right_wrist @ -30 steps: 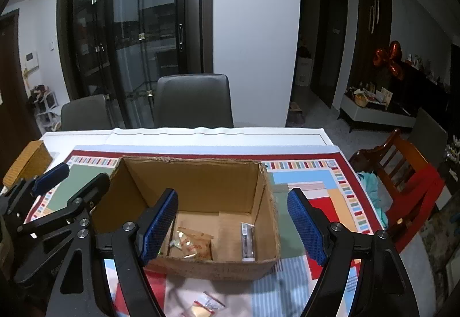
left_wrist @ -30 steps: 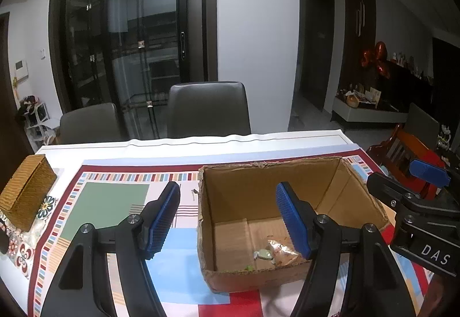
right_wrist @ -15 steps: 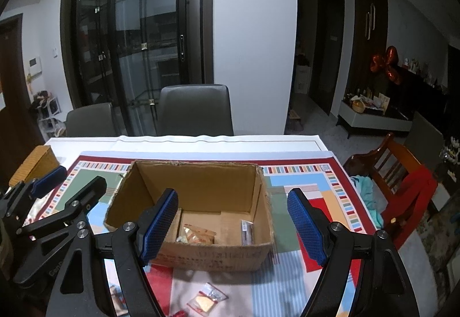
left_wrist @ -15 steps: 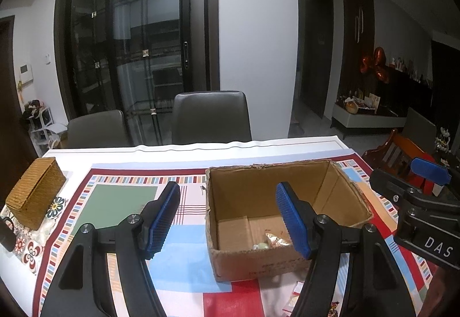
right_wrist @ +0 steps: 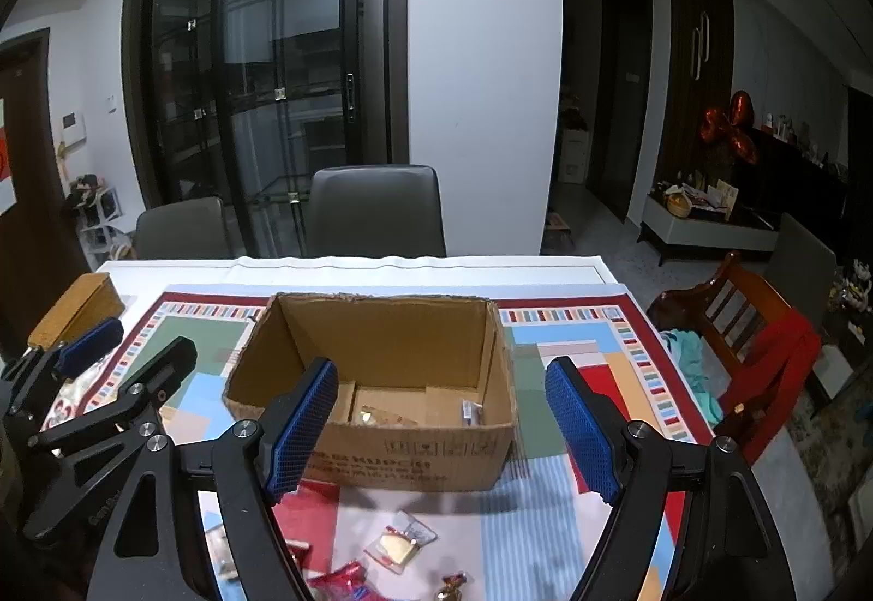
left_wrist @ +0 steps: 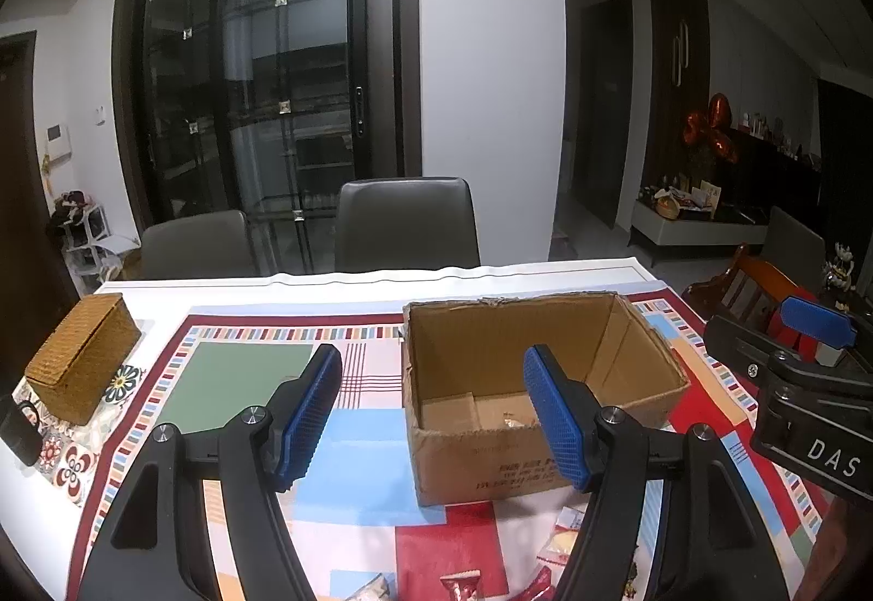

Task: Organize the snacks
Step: 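Move both open tools back toward the remaining snacks on the table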

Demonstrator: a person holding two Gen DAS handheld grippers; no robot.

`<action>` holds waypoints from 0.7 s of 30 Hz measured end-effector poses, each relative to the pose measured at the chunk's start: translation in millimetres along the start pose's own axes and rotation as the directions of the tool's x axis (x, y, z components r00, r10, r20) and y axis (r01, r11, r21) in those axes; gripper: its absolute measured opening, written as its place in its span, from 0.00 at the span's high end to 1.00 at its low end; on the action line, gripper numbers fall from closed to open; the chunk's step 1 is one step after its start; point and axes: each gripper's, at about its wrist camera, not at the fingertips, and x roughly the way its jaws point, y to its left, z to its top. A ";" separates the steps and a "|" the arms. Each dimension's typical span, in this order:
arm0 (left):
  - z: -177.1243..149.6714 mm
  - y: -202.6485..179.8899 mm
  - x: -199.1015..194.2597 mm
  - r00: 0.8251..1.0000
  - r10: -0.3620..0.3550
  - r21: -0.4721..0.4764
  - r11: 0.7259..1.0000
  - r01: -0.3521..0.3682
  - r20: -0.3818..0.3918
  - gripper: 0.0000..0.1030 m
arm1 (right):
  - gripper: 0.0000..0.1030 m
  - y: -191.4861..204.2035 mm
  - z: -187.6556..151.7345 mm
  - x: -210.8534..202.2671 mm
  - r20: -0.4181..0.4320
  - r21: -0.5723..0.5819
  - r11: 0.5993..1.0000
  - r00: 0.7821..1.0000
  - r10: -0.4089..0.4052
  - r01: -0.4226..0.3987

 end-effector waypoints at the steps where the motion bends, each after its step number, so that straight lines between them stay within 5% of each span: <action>1: -0.4 0.2 -2.9 1.000 0.001 0.000 1.000 -0.001 0.002 0.33 | 0.23 0.4 -1.1 -2.0 0.000 0.000 1.000 1.000 0.001 -0.001; 21: -28.0 -3.5 -38.8 1.000 0.004 0.008 1.000 -0.004 -0.005 0.34 | 0.23 -2.2 -30.7 -32.8 -0.002 0.004 1.000 1.000 0.000 0.000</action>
